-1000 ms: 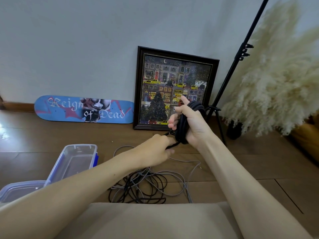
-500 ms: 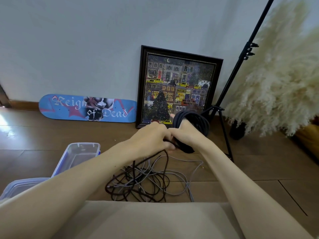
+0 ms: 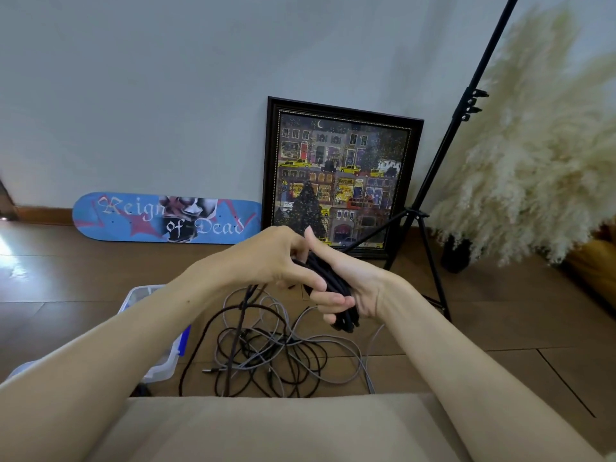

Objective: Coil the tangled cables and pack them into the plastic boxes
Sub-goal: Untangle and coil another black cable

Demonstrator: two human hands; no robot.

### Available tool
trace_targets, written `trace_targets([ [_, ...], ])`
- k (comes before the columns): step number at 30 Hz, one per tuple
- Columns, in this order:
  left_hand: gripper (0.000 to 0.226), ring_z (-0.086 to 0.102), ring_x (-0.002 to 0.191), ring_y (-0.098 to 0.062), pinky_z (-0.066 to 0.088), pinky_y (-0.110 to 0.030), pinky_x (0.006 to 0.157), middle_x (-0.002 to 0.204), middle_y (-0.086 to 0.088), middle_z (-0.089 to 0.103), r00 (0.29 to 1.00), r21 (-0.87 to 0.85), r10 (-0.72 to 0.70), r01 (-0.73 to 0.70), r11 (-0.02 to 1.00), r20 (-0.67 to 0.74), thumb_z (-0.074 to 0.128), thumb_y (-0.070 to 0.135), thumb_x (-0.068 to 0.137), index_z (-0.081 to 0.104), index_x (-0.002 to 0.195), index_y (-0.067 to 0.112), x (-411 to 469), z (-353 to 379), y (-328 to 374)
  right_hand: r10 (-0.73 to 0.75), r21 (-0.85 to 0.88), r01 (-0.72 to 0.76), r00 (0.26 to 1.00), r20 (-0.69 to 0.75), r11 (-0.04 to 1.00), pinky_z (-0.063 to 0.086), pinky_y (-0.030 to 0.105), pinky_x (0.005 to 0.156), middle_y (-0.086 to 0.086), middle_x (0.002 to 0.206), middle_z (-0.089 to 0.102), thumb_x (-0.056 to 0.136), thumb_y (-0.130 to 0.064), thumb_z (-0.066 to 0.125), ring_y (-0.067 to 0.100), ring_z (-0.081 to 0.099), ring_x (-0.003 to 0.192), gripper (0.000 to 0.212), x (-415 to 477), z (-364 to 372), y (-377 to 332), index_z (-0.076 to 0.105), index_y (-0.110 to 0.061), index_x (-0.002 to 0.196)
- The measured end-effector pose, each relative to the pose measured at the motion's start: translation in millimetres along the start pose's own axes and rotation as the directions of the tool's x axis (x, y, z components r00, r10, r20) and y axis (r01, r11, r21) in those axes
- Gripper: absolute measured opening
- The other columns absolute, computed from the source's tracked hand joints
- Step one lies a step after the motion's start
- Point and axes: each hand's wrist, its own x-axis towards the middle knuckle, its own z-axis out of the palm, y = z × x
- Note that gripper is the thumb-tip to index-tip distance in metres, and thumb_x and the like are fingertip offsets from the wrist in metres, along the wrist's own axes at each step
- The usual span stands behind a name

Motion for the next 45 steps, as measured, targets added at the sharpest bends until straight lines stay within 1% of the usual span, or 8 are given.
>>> trace_targets([
  [7, 0.018, 0.046, 0.06, -0.007, 0.036, -0.02, 0.059, 0.065, -0.008, 0.056, 0.997, -0.148, 0.066, -0.072, 0.986, -0.043, 0.078, 0.013, 0.075, 0.061, 0.068, 0.012, -2.4, -16.7, -4.4, 0.087, -0.079, -0.08, 0.993, 0.078, 0.994, 0.038, 0.018, 0.038, -0.004, 0.034, 0.033, 0.076, -0.068, 0.048, 0.004, 0.026, 0.025, 0.092, -4.4, -0.2, -1.4, 0.05, 0.005, 0.132],
  [14, 0.046, 0.034, 0.051, -0.003, 0.027, -0.015, 0.05, 0.054, 0.005, 0.041, 0.993, -0.206, 0.047, -0.069, 0.976, -0.111, 0.083, 0.044, 0.062, 0.05, 0.06, 0.013, 3.4, -15.1, -10.1, 0.05, 0.003, -0.059, 0.874, 0.483, 0.998, 0.038, 0.016, 0.037, -0.006, 0.036, 0.046, 0.086, -0.036, 0.062, 0.002, 0.038, 0.027, 0.06, -7.3, -11.2, 1.2, 0.051, 0.003, 0.13],
  [20, 0.052, 0.037, 0.051, -0.008, 0.03, -0.016, 0.051, 0.054, 0.004, 0.045, 0.992, -0.509, -0.084, 0.027, 0.861, -0.089, 0.063, 0.052, 0.074, 0.055, 0.076, 0.001, 2.5, -6.4, -19.2, -0.199, 0.305, 0.026, 0.809, 0.553, 0.952, 0.043, 0.018, 0.037, 0.002, 0.039, 0.053, 0.086, -0.017, 0.053, 0.01, 0.04, 0.026, 0.045, -13.4, -12.9, -2.7, 0.055, 0.008, 0.123],
  [23, 0.06, 0.042, 0.064, -0.018, 0.036, -0.023, 0.061, 0.07, -0.012, 0.048, 0.995, -0.615, -0.089, 0.042, 0.787, -0.046, 0.062, 0.047, 0.083, 0.052, 0.09, -0.012, 4.6, -1.1, -21.5, -0.322, 0.428, 0.097, 0.808, 0.493, 0.898, 0.044, 0.021, 0.039, 0.006, 0.041, 0.055, 0.09, -0.017, 0.049, 0.014, 0.034, 0.027, 0.046, -16.9, -13.9, -4.7, 0.051, 0.01, 0.126],
  [31, 0.014, 0.053, 0.057, -0.006, 0.042, -0.014, 0.057, 0.06, 0.002, 0.055, 0.989, -0.477, -0.119, 0.147, 0.867, 0.09, 0.045, 0.011, 0.098, 0.059, 0.099, 0.015, 9.1, 17.3, -20.4, -0.584, 0.622, 0.391, 0.8, 0.135, 0.679, 0.041, 0.022, 0.038, 0.003, 0.037, 0.05, 0.083, -0.014, 0.054, 0.013, 0.047, 0.028, 0.065, -29.3, -14.7, -17.8, 0.034, 0.005, 0.142],
  [36, 0.016, 0.056, 0.053, -0.002, 0.046, -0.012, 0.057, 0.07, -0.008, 0.057, 0.961, -0.287, -0.229, 0.266, 0.92, 0.155, 0.042, -0.001, 0.097, 0.055, 0.092, 0.006, 13.2, 43.2, -16.9, -0.558, 0.461, 0.603, 0.792, -0.248, 0.651, 0.04, 0.021, 0.041, -0.003, 0.035, 0.037, 0.084, -0.033, 0.045, 0.008, 0.032, 0.027, 0.065, -24.1, -10.2, -18.6, 0.037, -0.013, 0.146],
  [41, 0.038, 0.065, 0.079, -0.005, 0.047, -0.01, 0.08, 0.093, -0.002, 0.068, 0.901, -0.13, -0.2, 0.267, 0.955, 0.385, 0.057, 0.002, 0.091, 0.044, 0.127, 0.007, 17.3, 50.7, -8.8, -0.549, 0.41, 0.654, 0.757, -0.356, 0.636, 0.044, 0.023, 0.048, -0.002, 0.043, 0.037, 0.08, -0.052, 0.051, 0.01, 0.033, 0.035, 0.077, -16.0, -3.9, -18.1, 0.029, -0.024, 0.148],
  [45, 0.024, 0.065, 0.088, -0.009, 0.049, -0.025, 0.09, 0.096, 0.001, 0.072, 0.891, 0.105, -0.224, 0.199, 0.974, 0.394, 0.063, 0.008, 0.088, 0.058, 0.112, 0.008, 16.1, 43.1, -8.7, -0.559, 0.273, 0.688, 0.714, -0.421, 0.672, 0.047, 0.024, 0.053, -0.001, 0.045, 0.042, 0.072, -0.053, 0.059, 0.012, 0.036, 0.036, 0.067, -10.9, -6.3, -17.0, 0.041, -0.022, 0.128],
])
